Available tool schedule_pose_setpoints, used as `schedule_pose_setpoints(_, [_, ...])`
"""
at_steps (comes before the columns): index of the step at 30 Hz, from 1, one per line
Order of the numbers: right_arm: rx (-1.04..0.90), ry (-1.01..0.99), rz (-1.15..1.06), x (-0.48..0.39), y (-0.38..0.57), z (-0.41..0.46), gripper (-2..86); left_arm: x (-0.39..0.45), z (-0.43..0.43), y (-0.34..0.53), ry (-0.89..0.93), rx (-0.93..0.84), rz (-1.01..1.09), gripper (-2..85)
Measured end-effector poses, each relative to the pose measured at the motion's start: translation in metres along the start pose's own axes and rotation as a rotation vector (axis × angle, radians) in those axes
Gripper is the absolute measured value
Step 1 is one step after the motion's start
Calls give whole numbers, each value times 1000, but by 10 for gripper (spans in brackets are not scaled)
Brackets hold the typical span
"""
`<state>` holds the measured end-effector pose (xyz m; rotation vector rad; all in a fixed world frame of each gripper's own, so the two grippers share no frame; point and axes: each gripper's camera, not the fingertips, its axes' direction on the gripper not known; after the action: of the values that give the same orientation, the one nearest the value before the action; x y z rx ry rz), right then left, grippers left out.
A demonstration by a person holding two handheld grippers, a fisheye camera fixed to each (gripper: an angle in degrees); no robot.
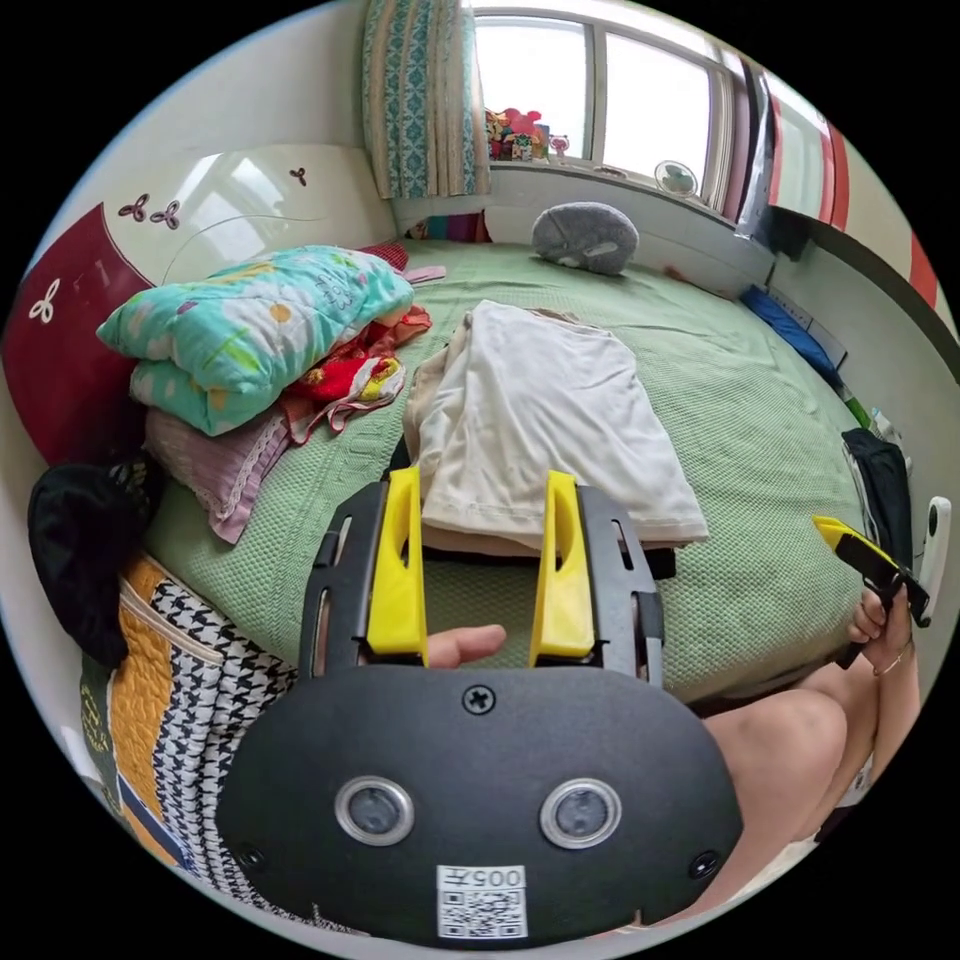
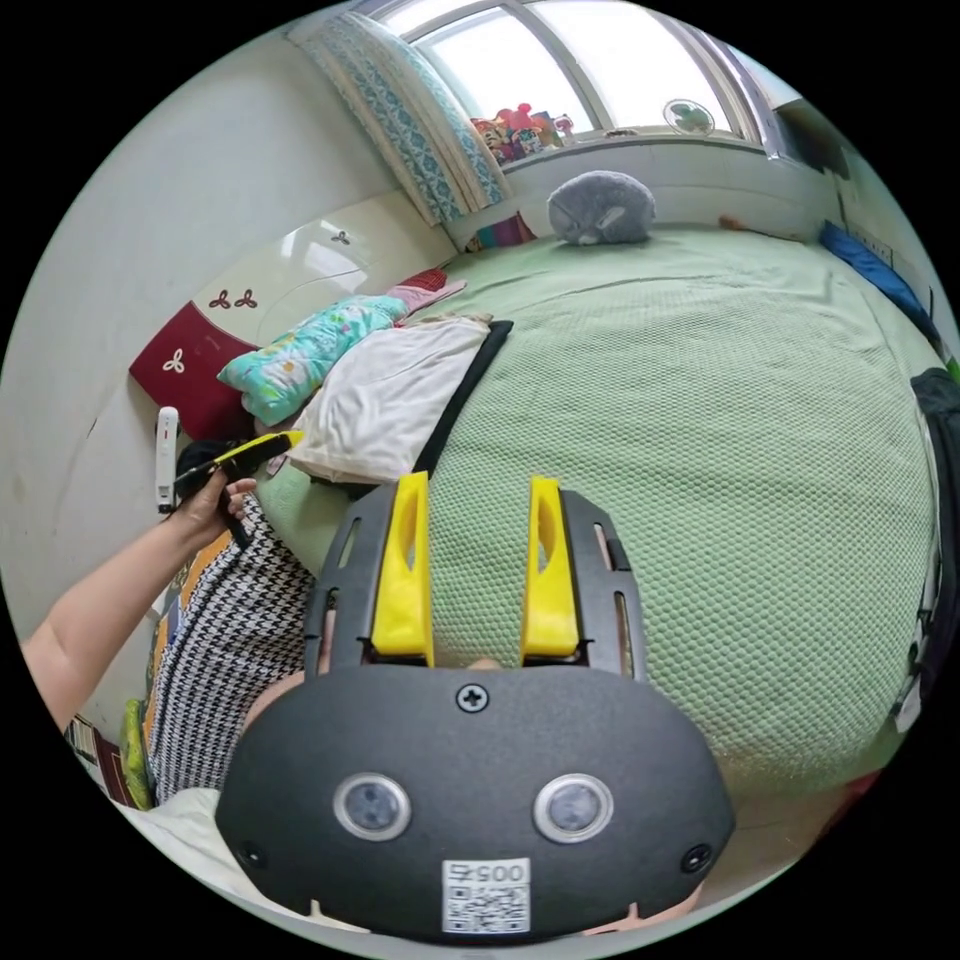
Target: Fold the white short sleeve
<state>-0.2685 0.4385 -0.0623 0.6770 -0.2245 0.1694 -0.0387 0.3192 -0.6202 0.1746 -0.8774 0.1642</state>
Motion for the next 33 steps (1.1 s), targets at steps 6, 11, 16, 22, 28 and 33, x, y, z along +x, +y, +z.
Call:
schedule_pose_setpoints(6, [-9, 31, -14, 2, 2, 2, 135, -21, 22, -5, 33, -21, -34, 157])
schedule_pose_setpoints(11, [-36, 22, 3, 10, 1, 7, 136, -41, 40, -11, 93, -37, -128, 136])
schedule_pose_setpoints(16, [-42, 33, -2, 14, 1, 9, 136, -49, 55, -19, 120, -67, -150, 97])
schedule_pose_setpoints(22, [-37, 16, 17, 18, 0, 11, 135, -45, 63, -35, 141, -103, -144, 26])
schedule_pose_setpoints(28, [-37, 3, 7, 16, -1, 14, 135, -9, 62, -55, 218, -61, -49, 21])
schedule_pose_setpoints(33, [-33, -8, 14, 17, -2, 16, 135, 44, 67, -74, 313, -36, 22, 20])
